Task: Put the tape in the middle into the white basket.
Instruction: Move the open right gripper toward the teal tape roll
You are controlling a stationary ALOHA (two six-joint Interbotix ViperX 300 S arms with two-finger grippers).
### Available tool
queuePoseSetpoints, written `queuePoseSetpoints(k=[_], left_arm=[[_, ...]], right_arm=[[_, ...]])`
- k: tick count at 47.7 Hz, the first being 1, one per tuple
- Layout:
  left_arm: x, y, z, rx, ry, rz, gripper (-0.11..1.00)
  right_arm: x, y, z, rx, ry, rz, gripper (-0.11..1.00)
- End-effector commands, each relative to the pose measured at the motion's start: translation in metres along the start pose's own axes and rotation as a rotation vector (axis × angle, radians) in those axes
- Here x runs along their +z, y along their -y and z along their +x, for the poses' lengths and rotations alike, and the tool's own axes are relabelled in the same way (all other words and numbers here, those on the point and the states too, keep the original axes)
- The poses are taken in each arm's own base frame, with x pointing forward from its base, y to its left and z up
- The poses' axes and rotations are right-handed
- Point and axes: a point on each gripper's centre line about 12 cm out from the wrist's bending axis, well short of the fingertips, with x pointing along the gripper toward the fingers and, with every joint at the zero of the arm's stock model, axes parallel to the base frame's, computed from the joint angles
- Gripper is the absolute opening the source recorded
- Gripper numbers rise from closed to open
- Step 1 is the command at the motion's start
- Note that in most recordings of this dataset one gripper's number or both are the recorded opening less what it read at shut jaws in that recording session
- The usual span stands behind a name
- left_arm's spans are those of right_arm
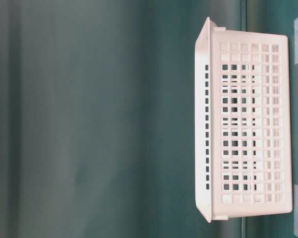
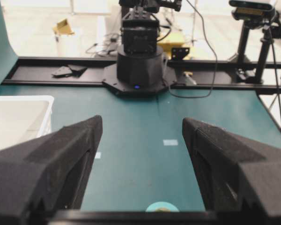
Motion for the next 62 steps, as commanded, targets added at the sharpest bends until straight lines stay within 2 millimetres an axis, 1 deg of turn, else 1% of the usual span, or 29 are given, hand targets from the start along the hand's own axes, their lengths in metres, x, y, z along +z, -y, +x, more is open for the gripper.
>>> queuePoseSetpoints(k=[1, 2, 3, 7, 9, 12, 15, 21, 25, 27, 30, 33, 41, 44, 47, 52, 62], left_arm=[[0.007, 0.003, -0.002, -0.013, 0.032, -0.031, 0.24], [0.008, 0.003, -0.003, -0.013, 0.036, -0.032, 0.24], [0.008, 0.003, -0.005, -0.015, 0.041, -0.032, 0.22], [0.008, 0.004, -0.011, -0.018, 0.053, -0.032, 0.04], [0.006, 0.004, -0.014, -0.018, 0.053, -0.034, -0.01], [0.002, 0.004, -0.018, -0.018, 0.038, -0.035, -0.07], [-0.004, 0.004, -0.021, -0.019, 0.013, -0.037, -0.10], [-0.014, 0.004, -0.027, -0.024, -0.050, -0.042, -0.11], [-0.018, 0.005, -0.032, -0.029, -0.067, -0.041, -0.11], [-0.019, 0.005, -0.034, -0.031, -0.068, -0.040, -0.11], [-0.021, 0.006, -0.039, -0.035, -0.065, -0.040, -0.11], [-0.024, 0.006, -0.043, -0.036, -0.061, -0.037, -0.11], [-0.035, 0.006, -0.052, -0.037, -0.058, -0.037, -0.11], [-0.037, 0.005, -0.053, -0.037, -0.058, -0.037, -0.11], [-0.039, 0.005, -0.055, -0.037, -0.058, -0.037, -0.11], [-0.045, 0.005, -0.057, -0.037, -0.068, -0.032, -0.11], [-0.064, 0.005, -0.061, -0.037, -0.131, -0.029, -0.11]], right_arm=[[0.003, 0.001, 0.001, -0.006, 0.012, 0.010, 0.24], [0.002, 0.001, 0.001, -0.005, 0.011, 0.013, 0.24], [0.000, 0.001, 0.000, -0.006, 0.008, 0.016, 0.22], [-0.003, 0.001, -0.002, -0.005, 0.003, 0.030, 0.05], [-0.004, 0.001, -0.003, -0.005, 0.005, 0.043, 0.01], [-0.005, 0.001, -0.003, -0.005, 0.005, 0.064, 0.00], [-0.006, 0.001, -0.003, -0.005, -0.003, 0.078, 0.00], [-0.009, 0.001, -0.003, -0.004, -0.009, 0.084, 0.01], [-0.013, 0.001, -0.002, -0.005, -0.018, 0.083, 0.01], [-0.014, 0.001, -0.001, -0.005, -0.020, 0.084, 0.06], [-0.015, 0.001, 0.000, -0.005, -0.015, 0.086, 0.19], [-0.015, 0.001, 0.002, -0.005, -0.011, 0.086, 0.35], [-0.015, 0.001, 0.006, -0.004, -0.014, 0.081, 0.85], [-0.017, 0.001, 0.008, -0.005, -0.023, 0.081, 0.95], [-0.019, 0.001, 0.010, -0.005, -0.037, 0.081, 0.99], [-0.022, 0.001, 0.016, -0.006, -0.050, 0.084, 0.99], [-0.025, 0.001, 0.031, -0.006, -0.063, 0.081, 0.99]])
